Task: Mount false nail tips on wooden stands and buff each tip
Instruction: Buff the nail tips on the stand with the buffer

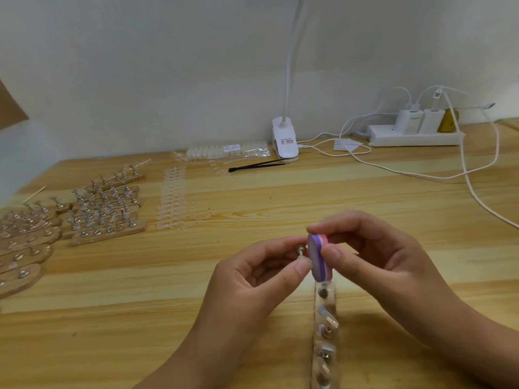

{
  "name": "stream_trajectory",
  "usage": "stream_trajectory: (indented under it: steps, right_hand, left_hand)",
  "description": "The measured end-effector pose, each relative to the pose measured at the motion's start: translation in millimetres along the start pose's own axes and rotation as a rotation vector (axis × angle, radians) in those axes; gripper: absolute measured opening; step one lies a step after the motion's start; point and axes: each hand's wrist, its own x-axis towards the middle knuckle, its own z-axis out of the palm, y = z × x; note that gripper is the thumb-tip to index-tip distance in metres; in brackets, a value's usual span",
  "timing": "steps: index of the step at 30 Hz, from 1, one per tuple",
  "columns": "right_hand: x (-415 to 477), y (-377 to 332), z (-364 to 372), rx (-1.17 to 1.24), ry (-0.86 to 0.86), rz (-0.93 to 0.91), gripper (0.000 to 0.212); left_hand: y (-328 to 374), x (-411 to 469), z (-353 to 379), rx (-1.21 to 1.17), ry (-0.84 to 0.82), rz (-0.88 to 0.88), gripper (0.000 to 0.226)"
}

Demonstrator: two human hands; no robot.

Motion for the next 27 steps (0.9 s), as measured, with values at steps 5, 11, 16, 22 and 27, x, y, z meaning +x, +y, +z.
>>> stream_trajectory:
  steps: [5,11,16,22,27]
  right_hand:
    - [-0.6,-2.2,1.3,0.018,0.000,0.010,0.018]
    - [-1.7,-3.7,-1.3,0.033,-0.064,0.001,0.020]
    - [0.4,-2.6,-4.1,0.010,-0.077,-0.021,0.024]
    - [-1.6,-3.2,-5.2,0.067,-0.036,-0.007,0.024]
    - [-3.0,-4.3,-3.3,0.073,-0.001,0.006,0.022]
  left_hand:
    - [2.0,1.1,-0.7,0.002,-0.013,-0.001,0.027]
    - [4.6,0.6,-3.4,-0.013,-0.019,0.019,0.029]
    - [2.8,0.0,-2.0,-0.007,-0.020,0.035,0.032]
    - [1.3,1.3,-2.8,0.003,0.007,0.032,0.036]
    - [2.2,1.9,-1.8,-0.011,0.015,0.030,0.036]
